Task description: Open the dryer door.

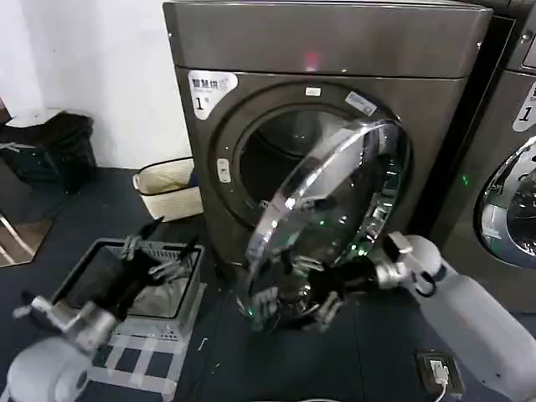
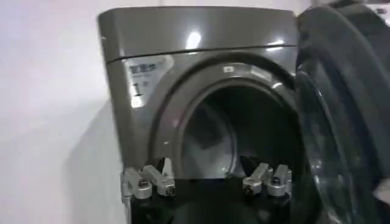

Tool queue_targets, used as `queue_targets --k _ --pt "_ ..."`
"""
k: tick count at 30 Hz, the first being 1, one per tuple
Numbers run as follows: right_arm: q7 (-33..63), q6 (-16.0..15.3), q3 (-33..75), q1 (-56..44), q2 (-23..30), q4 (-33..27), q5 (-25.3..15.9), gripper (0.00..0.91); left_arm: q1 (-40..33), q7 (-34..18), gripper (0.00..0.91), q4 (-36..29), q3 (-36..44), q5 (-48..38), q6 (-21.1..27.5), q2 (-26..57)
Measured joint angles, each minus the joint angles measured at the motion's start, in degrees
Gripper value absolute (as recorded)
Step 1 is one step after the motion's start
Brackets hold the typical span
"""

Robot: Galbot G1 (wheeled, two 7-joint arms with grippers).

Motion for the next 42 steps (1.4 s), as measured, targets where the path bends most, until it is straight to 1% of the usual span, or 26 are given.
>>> queue_targets --k 6,9,12,16,18,24,27,29,32,35,37,39,40,42 --pt "-0.09 -0.19 6.77 -3.02 -0.58 -1.73 -0.17 0.907 -8.75 5.97 0.907 5.16 8.19 -2.76 2.08 2.48" --pt "-0.09 -0.21 10.57 -4.74 -2.39 -2.57 -0.03 0.907 -13.55 7.54 0.907 7.56 13.30 -3.26 2.29 2.35" --pt "-0.11 -0.16 14.99 -8.08 -4.96 -2.08 0.45 0.907 -18.23 8.95 0.907 9.89 18.20 -3.94 1.91 1.63" --pt "-0.10 0.82 24.74 -17.46 -8.95 0.27 2.07 0.907 -23.41 9.62 0.907 11.89 23.51 -4.25 1.24 -0.03" --pt "0.25 1.03 30.63 -23.31 -10.38 1.77 3.21 0.907 -24.65 9.51 0.907 11.96 25.19 -4.03 0.67 -1.00" --pt "1.44 0.57 51.24 -42.82 -10.54 7.48 6.77 0.907 -25.26 9.43 0.907 10.45 28.81 -3.62 -0.97 -3.49" --pt "2.25 1.28 61.78 -53.50 -8.78 10.28 7.35 0.907 -25.27 9.18 0.907 9.60 30.18 -3.67 -1.70 -4.58" --pt "3.86 2.94 68.42 -60.05 -6.90 11.97 8.03 0.907 -25.50 9.07 0.907 9.44 31.31 -3.53 -2.17 -5.32" --pt "6.48 6.50 76.96 -68.51 -2.77 13.72 7.98 0.907 -26.37 9.05 0.907 9.89 33.33 -2.29 -3.29 -6.46" --pt "11.23 11.12 84.02 -75.96 2.41 15.18 7.03 0.907 -27.51 8.12 0.907 10.81 36.02 -0.53 -4.56 -7.78" --pt "16.07 14.44 87.94 -80.12 6.57 16.31 4.25 0.907 -28.61 6.97 0.907 11.85 38.28 0.79 -5.47 -8.82" --pt "22.40 17.47 91.21 -83.00 10.71 17.44 0.38 0.907 -29.63 5.29 0.907 12.87 40.53 1.74 -6.08 -9.83" --pt "26.20 18.37 92.56 -83.84 12.70 18.08 -1.74 0.907 -30.05 4.42 0.907 13.42 41.53 2.47 -6.24 -10.35" --pt "35.45 18.57 95.54 -84.73 16.95 19.43 -6.98 0.907 -30.97 2.66 0.907 14.59 43.41 3.66 -6.88 -11.83"
